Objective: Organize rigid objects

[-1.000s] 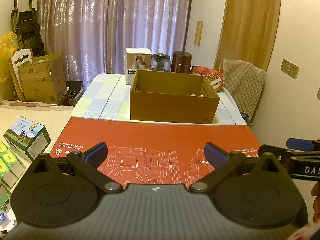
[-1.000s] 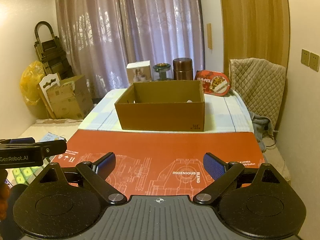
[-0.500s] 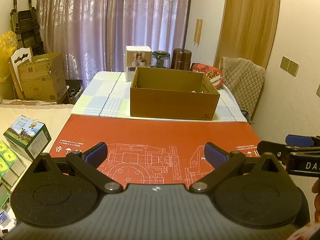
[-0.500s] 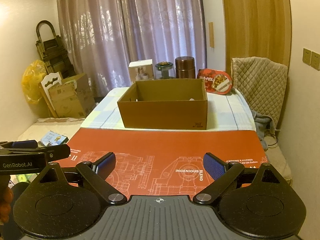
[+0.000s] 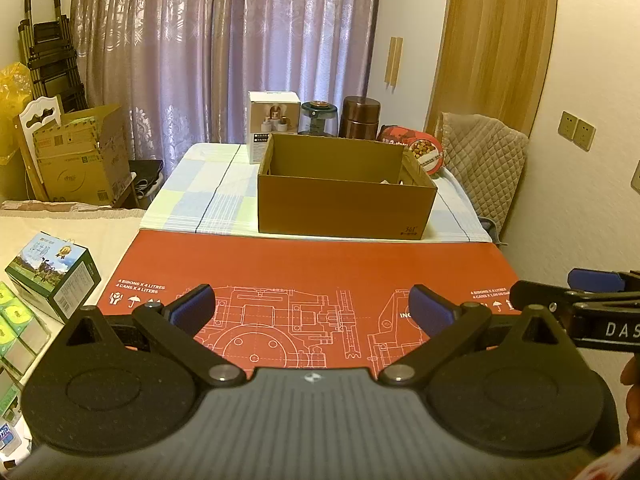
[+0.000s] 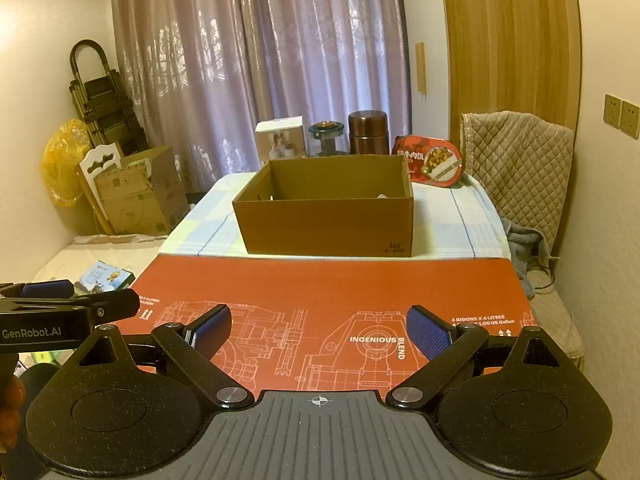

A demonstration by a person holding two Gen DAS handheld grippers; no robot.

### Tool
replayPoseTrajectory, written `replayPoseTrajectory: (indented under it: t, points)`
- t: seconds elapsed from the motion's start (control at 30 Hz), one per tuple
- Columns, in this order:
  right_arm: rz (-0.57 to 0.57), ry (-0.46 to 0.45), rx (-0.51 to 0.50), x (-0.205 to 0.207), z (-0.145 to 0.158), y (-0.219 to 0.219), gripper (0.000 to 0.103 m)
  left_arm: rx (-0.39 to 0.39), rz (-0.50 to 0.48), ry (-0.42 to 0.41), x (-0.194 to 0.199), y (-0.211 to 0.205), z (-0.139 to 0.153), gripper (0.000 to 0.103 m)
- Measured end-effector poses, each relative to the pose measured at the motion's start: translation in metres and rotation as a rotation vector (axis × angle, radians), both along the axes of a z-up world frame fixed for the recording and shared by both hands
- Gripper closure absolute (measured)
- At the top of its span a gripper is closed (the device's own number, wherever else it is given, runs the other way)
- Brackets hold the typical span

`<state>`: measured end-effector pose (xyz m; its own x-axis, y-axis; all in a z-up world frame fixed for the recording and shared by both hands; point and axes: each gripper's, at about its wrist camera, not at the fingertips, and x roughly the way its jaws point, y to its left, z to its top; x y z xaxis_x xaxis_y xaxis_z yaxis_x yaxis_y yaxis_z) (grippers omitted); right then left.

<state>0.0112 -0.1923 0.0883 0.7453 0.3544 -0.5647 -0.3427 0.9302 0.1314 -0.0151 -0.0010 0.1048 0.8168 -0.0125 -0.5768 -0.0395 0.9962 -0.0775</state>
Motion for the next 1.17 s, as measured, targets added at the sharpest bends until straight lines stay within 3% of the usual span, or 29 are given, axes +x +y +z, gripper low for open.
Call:
replayPoseTrajectory:
  t: [1.17]
  points:
    - [-0.012, 0.017, -0.001, 0.0, -0.011, -0.002, 0.011, 0.006, -0.011, 0.02, 0.002, 0.001, -0.011, 0.002]
